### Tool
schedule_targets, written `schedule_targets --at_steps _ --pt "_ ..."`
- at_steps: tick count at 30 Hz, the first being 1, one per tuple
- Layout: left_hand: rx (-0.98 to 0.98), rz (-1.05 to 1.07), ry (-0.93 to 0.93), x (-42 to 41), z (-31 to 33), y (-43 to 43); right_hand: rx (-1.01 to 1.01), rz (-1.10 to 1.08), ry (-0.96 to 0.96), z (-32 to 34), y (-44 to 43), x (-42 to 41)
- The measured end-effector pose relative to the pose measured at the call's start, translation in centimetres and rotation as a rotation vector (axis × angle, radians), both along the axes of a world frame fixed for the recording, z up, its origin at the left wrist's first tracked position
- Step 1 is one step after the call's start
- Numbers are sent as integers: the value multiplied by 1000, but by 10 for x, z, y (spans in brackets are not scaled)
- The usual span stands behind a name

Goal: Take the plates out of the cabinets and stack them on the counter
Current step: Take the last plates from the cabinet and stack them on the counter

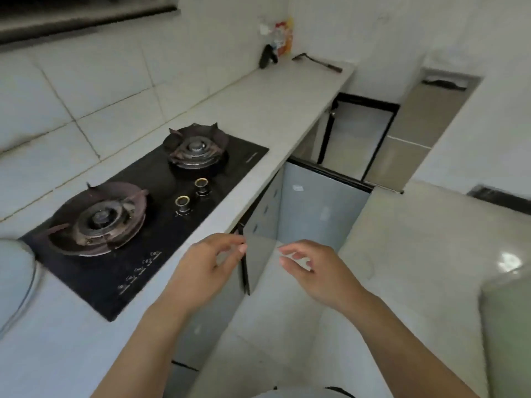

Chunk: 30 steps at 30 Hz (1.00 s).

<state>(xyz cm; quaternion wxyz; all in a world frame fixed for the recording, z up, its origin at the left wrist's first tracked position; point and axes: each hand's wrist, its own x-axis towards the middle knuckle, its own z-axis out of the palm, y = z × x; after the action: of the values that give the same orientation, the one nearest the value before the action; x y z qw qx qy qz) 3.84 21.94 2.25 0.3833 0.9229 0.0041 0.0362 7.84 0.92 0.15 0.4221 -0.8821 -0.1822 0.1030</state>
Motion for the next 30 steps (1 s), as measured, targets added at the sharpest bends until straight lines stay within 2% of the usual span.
schedule_targets --at_steps 5,12,17,23,30 --pt "42 -232 -10 50 5 -85 99 -300 24 1 -83 0" --pt "48 -436 76 97 -14 -144 148 -552 131 -17 -148 0" --pt "31 -478 112 161 -27 -169 128 -573 143 -21 -168 53" --pt "5 -453 106 262 -23 -185 29 -537 98 -2 -186 162" --pt "33 -492 69 360 -13 -216 51 -606 51 15 -213 246"
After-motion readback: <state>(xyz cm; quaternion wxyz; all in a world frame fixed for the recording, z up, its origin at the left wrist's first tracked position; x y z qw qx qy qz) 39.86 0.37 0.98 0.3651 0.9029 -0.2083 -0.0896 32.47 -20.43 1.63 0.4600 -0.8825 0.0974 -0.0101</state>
